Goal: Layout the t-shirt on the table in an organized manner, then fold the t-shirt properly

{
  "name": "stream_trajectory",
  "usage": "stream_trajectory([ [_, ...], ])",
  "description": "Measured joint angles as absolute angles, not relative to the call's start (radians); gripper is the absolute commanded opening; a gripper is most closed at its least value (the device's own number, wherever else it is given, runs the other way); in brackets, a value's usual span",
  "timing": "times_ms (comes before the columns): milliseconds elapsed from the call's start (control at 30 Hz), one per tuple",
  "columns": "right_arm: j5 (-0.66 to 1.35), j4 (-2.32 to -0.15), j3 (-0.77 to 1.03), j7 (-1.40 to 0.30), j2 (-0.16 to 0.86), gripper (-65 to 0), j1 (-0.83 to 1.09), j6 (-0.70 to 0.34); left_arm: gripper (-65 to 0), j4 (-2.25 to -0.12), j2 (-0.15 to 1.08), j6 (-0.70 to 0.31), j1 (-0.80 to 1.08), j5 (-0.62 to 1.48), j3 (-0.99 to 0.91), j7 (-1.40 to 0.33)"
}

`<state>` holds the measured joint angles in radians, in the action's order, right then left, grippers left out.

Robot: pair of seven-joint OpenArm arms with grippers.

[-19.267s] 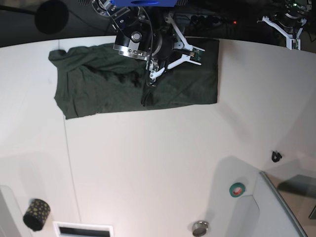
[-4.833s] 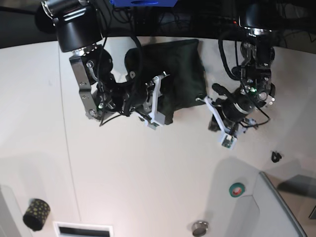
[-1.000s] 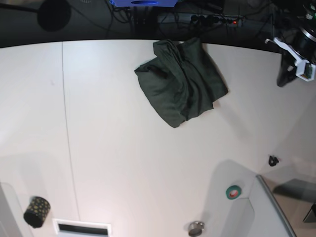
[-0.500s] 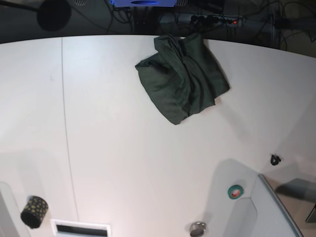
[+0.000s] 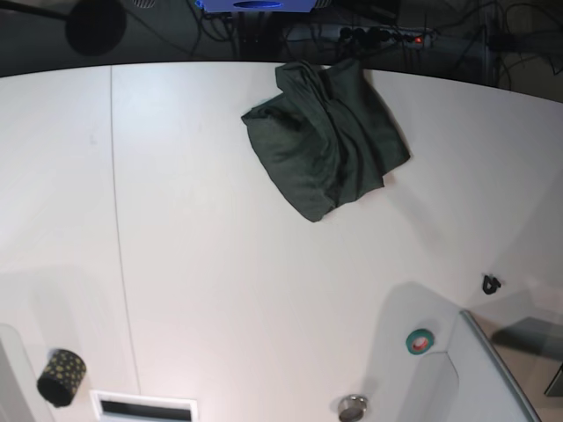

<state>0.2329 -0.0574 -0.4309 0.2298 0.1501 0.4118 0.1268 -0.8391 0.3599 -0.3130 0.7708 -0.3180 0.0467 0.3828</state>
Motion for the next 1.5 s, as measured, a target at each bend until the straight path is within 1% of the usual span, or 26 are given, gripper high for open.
stream_trajectory([
  [100, 0.232, -0.060, -0.360, 0.312, 0.146, -64.5, 0.442, 0.106, -65.0, -0.848, 0.364, -0.310, 0.771, -0.318, 0.041, 0.380],
  [200, 0.232, -0.059, -0.338, 0.350, 0.182, -64.5, 0.467, 0.105, -65.0, -0.869, 0.361, -0.310, 0.770, -0.318, 0.027, 0.379],
  [300, 0.233, -0.059, -0.338, 0.357, 0.215, -64.5, 0.474, 0.126, -65.0, -0.871, 0.355, -0.310, 0.768, -0.318, 0.028, 0.379],
  [467, 0.232, -0.072, -0.338, 0.355, 0.181, -64.5, 0.477, 0.108, -65.0, -0.871, 0.355, -0.310, 0.769, -0.318, 0.027, 0.378],
  [567, 0.231, -0.135, -0.338, 0.361, 0.186, -64.5, 0.485, 0.106, -65.0, -0.871, 0.354, -0.310, 0.768, -0.318, 0.027, 0.379],
  [667, 0.232, -0.147, -0.337, 0.368, 0.196, -64.7, 0.480, 0.115, -65.0, -0.870, 0.355, -0.310, 0.778, -0.313, 0.027, 0.381],
  [867, 0.232, -0.147, -0.337, 0.363, 0.206, -64.7, 0.497, 0.112, -65.0, -0.870, 0.403, -0.310, 0.781, -0.130, 0.038, 0.381],
  [967, 0.232, -0.147, -0.334, 0.365, 0.218, -64.7, 0.494, 0.115, -65.0, -0.871, 0.411, -0.302, 0.776, -0.122, 0.034, 0.381],
  [1333, 0.232, -0.154, -0.334, 0.364, 0.213, -64.7, 0.496, 0.113, -65.0, -0.911, 0.404, -0.313, 0.779, -0.122, 0.037, 0.382],
  [1400, 0.232, -0.184, -0.334, 0.413, 0.215, -64.8, 0.511, 0.113, -65.0, -0.933, 0.405, -0.313, 0.788, -0.120, 0.033, 0.378],
  [1500, 0.232, -0.238, -0.334, 0.503, 0.226, -64.8, 0.543, 0.112, -65.0, -1.020, 0.410, -0.310, 0.820, -0.110, 0.028, 0.377],
])
